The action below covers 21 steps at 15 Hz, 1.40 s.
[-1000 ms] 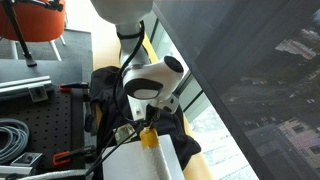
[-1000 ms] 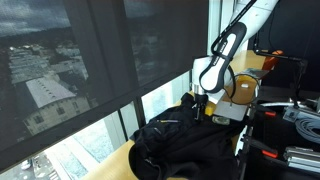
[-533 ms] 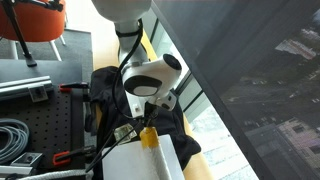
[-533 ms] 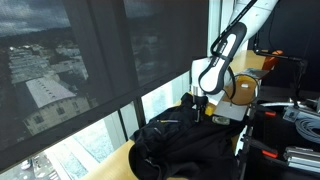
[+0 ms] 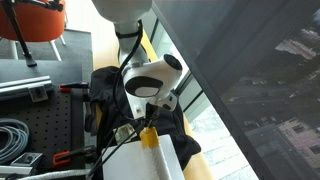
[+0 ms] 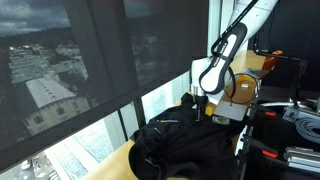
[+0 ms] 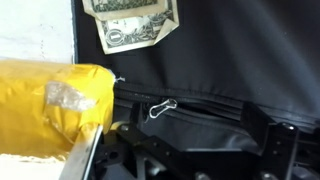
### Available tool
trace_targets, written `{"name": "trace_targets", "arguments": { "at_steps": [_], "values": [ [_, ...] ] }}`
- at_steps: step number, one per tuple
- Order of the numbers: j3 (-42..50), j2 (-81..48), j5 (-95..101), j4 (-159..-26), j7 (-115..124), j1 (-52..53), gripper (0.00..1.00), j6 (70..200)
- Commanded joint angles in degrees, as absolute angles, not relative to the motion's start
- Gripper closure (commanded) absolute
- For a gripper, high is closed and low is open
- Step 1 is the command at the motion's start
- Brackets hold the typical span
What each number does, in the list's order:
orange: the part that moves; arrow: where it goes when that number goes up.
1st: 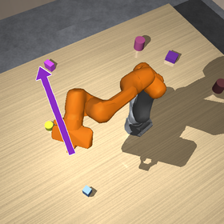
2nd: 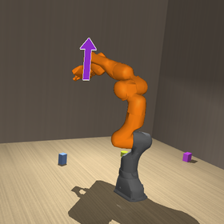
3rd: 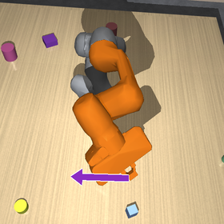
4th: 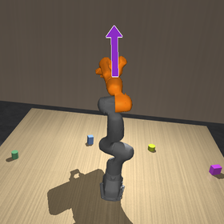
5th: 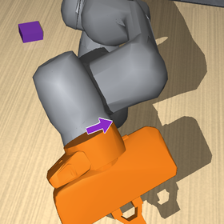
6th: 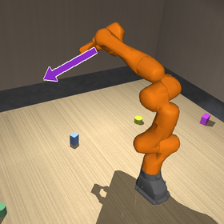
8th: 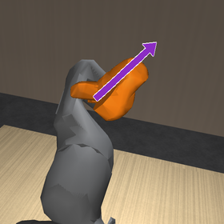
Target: Close the zip of the jersey
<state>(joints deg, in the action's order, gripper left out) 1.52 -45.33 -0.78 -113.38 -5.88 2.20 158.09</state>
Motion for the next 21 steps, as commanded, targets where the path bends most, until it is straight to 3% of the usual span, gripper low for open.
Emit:
{"name": "trace_targets", "arguments": {
  "at_steps": [1,21],
  "values": [
    [1.74,-45.52,1.06,-111.82,-4.99,1.51,0.00,155.86],
    [0.25,-48.71,0.99,-109.07,-4.73,2.75,0.00,155.24]
  ]
}}
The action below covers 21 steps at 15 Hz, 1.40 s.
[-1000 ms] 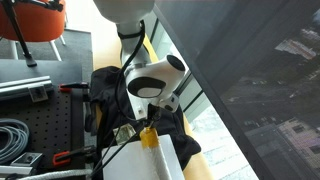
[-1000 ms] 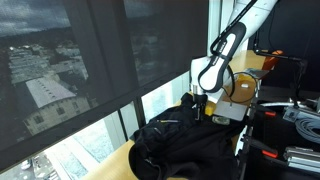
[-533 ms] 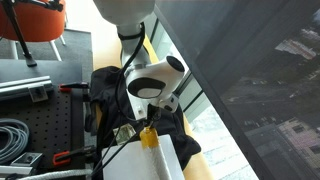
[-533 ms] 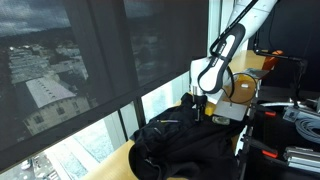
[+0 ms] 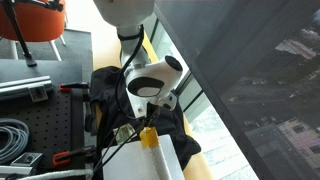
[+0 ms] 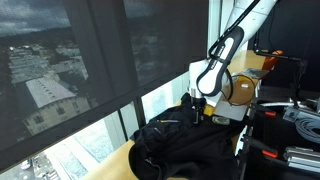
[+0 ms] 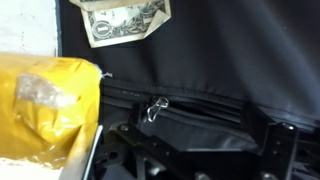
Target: Close the zip of the jersey
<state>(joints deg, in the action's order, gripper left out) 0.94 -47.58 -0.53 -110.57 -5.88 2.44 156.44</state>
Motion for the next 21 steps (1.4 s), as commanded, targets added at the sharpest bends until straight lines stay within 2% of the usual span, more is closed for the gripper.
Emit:
{"name": "trace_targets", "arguments": {
  "at_steps": [1,21],
  "values": [
    [0.12,-48.87,1.00,-109.00,-4.72,2.93,0.00,155.17],
    [2.59,-44.02,3.01,-111.85,-3.29,4.53,0.00,152.66]
  ]
}}
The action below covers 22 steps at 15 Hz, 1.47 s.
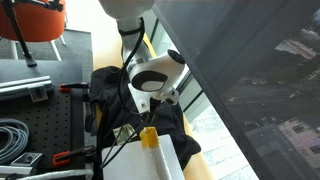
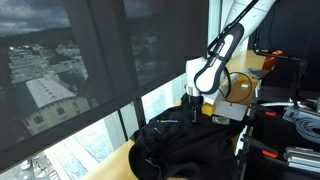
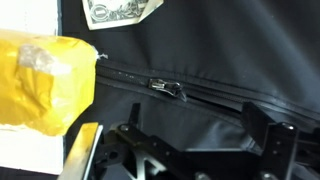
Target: Close the zip of the jersey
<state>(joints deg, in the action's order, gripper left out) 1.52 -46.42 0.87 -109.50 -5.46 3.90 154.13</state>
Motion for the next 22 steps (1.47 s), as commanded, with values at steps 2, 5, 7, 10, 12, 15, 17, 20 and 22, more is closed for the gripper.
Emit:
{"name": "trace_targets", "arguments": {
  "at_steps": [2,5,7,10,12,15,17,20,22],
  "values": [
    [2.73,-43.77,2.89,-112.30,-3.03,4.48,0.00,152.80],
    [2.03,-44.29,2.59,-111.85,-3.64,3.90,0.00,153.56],
    [1.75,-44.32,2.27,-111.58,-3.56,3.74,0.00,153.56],
    [1.94,-44.42,2.40,-111.57,-3.41,3.83,0.00,153.54],
    [1.97,-44.66,2.38,-111.39,-3.32,3.82,0.00,153.53],
    [1.93,-45.21,2.31,-110.64,-3.41,3.62,0.00,153.31],
    [1.94,-45.61,2.24,-110.03,-3.42,3.42,0.00,153.06],
    [1.91,-46.01,2.27,-109.62,-3.29,3.50,0.13,153.10],
    [1.89,-46.18,2.32,-109.69,-3.22,3.67,0.25,153.21]
  ]
}}
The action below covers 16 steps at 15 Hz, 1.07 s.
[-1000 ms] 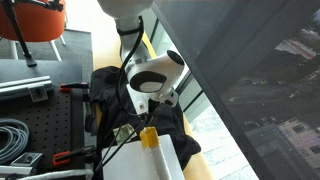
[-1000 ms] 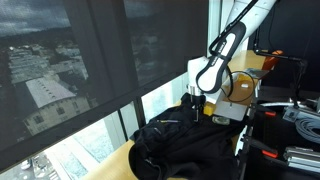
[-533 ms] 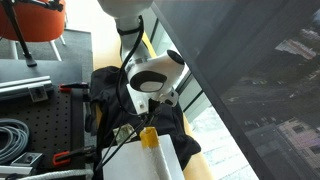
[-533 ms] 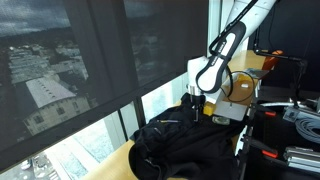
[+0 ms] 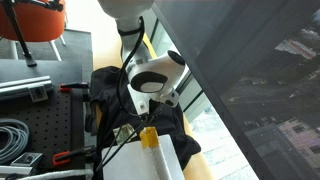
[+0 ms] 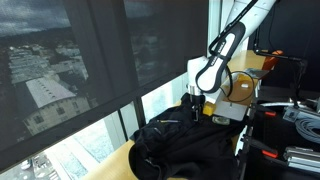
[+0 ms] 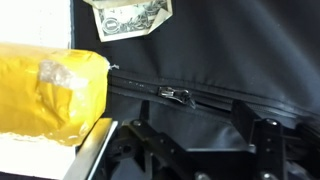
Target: Close the zip of the jersey
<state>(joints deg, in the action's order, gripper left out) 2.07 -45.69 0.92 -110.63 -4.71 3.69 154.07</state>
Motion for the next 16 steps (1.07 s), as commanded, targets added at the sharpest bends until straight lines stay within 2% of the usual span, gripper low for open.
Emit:
{"name": "trace_targets", "arguments": {
  "at_steps": [1,4,6,8,12,15,16],
  "values": [
    [1.90,-46.29,2.35,-109.72,-3.19,3.71,0.21,153.24],
    [1.91,-46.55,2.40,-109.75,-3.13,3.88,0.16,153.21],
    [1.94,-46.78,2.45,-109.80,-3.10,4.02,0.18,153.25],
    [1.90,-46.90,2.42,-109.78,-3.10,4.09,0.39,153.24],
    [1.72,-46.76,2.35,-109.83,-3.08,4.15,0.68,153.32],
    [1.67,-46.75,2.36,-109.75,-3.05,4.21,0.78,153.32],
    [1.70,-46.77,2.38,-109.71,-3.04,4.23,0.85,153.29]
  ]
}}
